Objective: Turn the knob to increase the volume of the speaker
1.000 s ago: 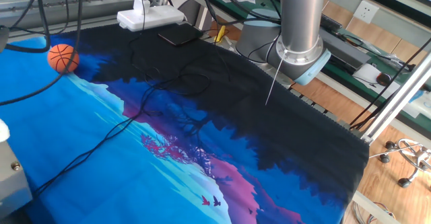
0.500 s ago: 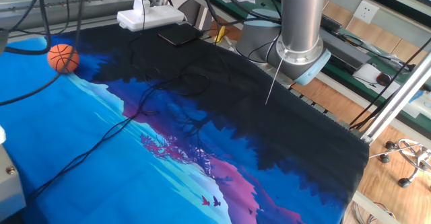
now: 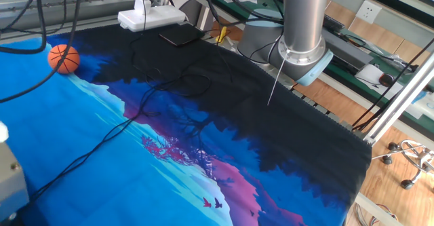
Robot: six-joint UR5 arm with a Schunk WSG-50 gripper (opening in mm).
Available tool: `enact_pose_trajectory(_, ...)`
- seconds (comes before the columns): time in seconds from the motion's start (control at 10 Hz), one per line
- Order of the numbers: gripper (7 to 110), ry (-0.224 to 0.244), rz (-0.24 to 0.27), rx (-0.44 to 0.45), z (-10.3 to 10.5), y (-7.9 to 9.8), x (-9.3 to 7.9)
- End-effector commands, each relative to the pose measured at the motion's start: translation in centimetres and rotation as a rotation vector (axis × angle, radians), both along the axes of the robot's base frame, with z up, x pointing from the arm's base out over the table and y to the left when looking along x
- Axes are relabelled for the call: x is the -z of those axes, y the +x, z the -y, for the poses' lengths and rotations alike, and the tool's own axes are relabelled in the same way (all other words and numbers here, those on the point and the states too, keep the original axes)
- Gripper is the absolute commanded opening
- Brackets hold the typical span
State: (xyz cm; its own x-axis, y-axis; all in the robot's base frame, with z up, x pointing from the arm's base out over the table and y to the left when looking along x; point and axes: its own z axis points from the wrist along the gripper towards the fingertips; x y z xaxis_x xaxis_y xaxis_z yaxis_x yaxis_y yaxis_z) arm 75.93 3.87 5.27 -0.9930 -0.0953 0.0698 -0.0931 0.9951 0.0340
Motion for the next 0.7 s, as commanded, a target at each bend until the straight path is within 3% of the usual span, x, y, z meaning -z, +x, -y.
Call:
enact_pose_trajectory(0.0, 66, 0.053, -0.061, -0.157, -1.2, -2.0, -1.3)
enact_pose_trajectory(0.2, 66, 0.035, -0.009, -0.288, -0.4, -1.0, -1.3)
enact_pose_trajectory(0.3, 66, 0.076, -0.002, -0.360, -1.1, -1.1, -1.2)
enact_pose_trajectory(0.4, 66, 0.087, 0.016, -0.447, -1.3, -0.7, -1.1)
enact_pose_trajectory(0.6, 66, 0.077, 0.063, -0.576, -0.9, 0.2, -0.4)
